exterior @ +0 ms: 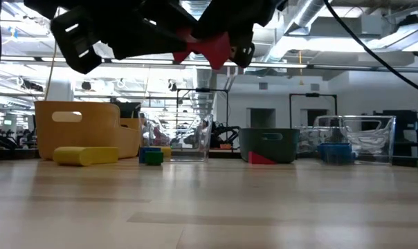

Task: Sort blocks
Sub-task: Put the red block into the yellow bin

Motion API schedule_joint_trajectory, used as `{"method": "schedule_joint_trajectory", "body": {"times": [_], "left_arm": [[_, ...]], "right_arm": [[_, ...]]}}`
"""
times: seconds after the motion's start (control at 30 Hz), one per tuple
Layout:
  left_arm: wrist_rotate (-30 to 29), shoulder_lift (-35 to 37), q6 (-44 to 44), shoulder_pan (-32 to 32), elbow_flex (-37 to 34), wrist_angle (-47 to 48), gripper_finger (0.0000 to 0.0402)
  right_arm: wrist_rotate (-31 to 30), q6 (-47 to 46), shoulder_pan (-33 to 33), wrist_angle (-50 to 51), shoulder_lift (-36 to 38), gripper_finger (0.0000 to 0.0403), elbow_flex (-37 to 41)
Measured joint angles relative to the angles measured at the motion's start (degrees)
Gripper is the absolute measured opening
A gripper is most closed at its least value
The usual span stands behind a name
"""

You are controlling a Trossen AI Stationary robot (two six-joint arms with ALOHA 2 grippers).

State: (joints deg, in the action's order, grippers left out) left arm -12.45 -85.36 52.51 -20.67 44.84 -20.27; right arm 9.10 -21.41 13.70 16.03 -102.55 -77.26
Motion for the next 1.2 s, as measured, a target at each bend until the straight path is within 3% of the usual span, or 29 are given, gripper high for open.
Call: {"method": "schedule_joint_trajectory", "body": {"times": [0.1, 0.23, 0.5, 0.73, 0.87, 1.0, 1.13, 1.2], "left_arm": [[0.2, 0.0, 0.2, 0.0, 0.0, 0.1, 0.0127], [0.1, 0.0, 1.0, 0.0, 0.0, 0.1, 0.0127], [-0.6, 0.0, -1.0, 0.0, 0.0, 0.7, 0.0127], [-3.2, 0.4, -6.2, 0.0, 0.0, 5.4, 0.0127], [-13.7, 5.2, -14.1, 0.0, 0.0, 12.8, 0.0127], [-27.0, 13.7, -27.7, 0.9, 0.0, 22.3, 0.0127], [-47.2, 23.3, -48.7, 2.9, 0.0, 38.4, 0.0127], [-52.7, 28.4, -61.9, 4.8, 0.0, 48.8, 0.0127]], "right_arm": [[0.0, 0.9, 0.0, -0.2, 0.0, 0.0072, -0.1], [0.1, 1.8, 0.0, -0.5, 0.0, 0.0091, -0.1], [0.1, 2.4, 0.0, 0.7, 0.9, 0.0175, -0.1], [-2.3, 4.0, -1.3, 9.9, 8.4, 0.0231, -0.3], [-12.5, 3.2, -1.1, 19.8, 13.5, 0.0234, -0.3], [-23.8, -1.1, 0.7, 24.8, 16.8, 0.0231, -0.2], [-32.9, -6.1, 4.8, 25.6, 17.1, 0.023, -0.2], [-37.4, -7.7, 7.3, 24.2, 17.0, 0.023, 0.9]]}}
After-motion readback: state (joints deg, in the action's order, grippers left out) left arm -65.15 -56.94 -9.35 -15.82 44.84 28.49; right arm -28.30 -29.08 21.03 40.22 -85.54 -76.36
